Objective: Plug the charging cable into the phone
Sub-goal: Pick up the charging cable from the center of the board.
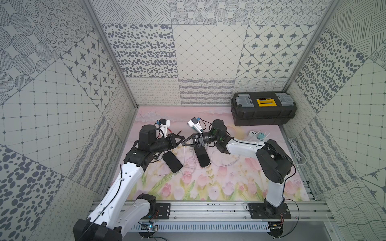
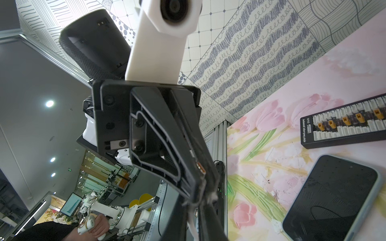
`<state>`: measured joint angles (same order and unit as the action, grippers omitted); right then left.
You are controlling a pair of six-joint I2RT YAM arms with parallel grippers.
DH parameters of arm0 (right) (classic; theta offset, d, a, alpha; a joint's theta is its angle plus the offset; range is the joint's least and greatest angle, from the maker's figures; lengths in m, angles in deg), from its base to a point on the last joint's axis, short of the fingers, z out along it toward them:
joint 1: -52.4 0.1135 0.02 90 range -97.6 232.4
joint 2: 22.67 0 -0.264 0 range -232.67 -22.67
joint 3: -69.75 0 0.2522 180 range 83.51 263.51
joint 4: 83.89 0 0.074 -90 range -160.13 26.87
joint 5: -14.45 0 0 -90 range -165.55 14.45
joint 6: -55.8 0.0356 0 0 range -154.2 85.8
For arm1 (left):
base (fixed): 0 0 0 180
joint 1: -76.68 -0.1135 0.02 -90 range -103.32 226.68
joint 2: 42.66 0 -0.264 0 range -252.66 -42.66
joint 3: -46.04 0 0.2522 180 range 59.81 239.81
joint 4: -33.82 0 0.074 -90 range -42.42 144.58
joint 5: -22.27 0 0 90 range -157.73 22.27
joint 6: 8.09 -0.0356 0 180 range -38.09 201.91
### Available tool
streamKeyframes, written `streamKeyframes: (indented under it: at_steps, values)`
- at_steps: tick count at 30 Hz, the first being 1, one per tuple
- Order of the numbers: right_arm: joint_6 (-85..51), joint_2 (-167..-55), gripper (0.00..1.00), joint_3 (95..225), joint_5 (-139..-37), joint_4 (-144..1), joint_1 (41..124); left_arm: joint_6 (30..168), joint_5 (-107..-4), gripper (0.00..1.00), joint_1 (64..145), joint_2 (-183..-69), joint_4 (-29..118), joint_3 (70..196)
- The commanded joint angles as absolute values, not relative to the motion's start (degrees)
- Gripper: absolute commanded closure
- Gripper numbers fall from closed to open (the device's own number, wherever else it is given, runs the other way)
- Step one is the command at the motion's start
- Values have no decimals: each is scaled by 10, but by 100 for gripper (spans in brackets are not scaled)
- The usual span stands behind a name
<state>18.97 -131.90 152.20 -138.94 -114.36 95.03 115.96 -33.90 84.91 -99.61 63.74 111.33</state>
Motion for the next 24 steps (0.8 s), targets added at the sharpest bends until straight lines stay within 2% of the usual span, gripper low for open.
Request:
streamKeyframes:
  at_steps: [1,6,10,11,13,14,15,18,24]
  values:
    - [190,-1327,92,1540,-1379,-1160,947,1141,-302,100,848,-993,616,1109]
    - [193,-1329,100,1542,-1378,-1159,947,1138,-299,100,847,-992,616,1103]
    - [191,-1330,100,1544,-1374,-1152,948,1137,-294,100,847,-993,616,1104]
    - [189,-1329,100,1544,-1373,-1148,947,1136,-294,94,848,-994,620,1106]
    - [179,-1326,100,1543,-1371,-1137,947,1134,-306,49,847,-997,632,1113]
    - [170,-1324,100,1542,-1370,-1125,947,1135,-319,31,848,-997,643,1117]
    - [158,-1321,100,1541,-1368,-1111,948,1135,-335,18,847,-997,656,1123]
    - [110,-1309,100,1534,-1359,-1055,947,1137,-381,3,848,-990,693,1148]
    - [5,-1258,100,1480,-1322,-957,947,1165,-509,1,847,-1028,839,1247]
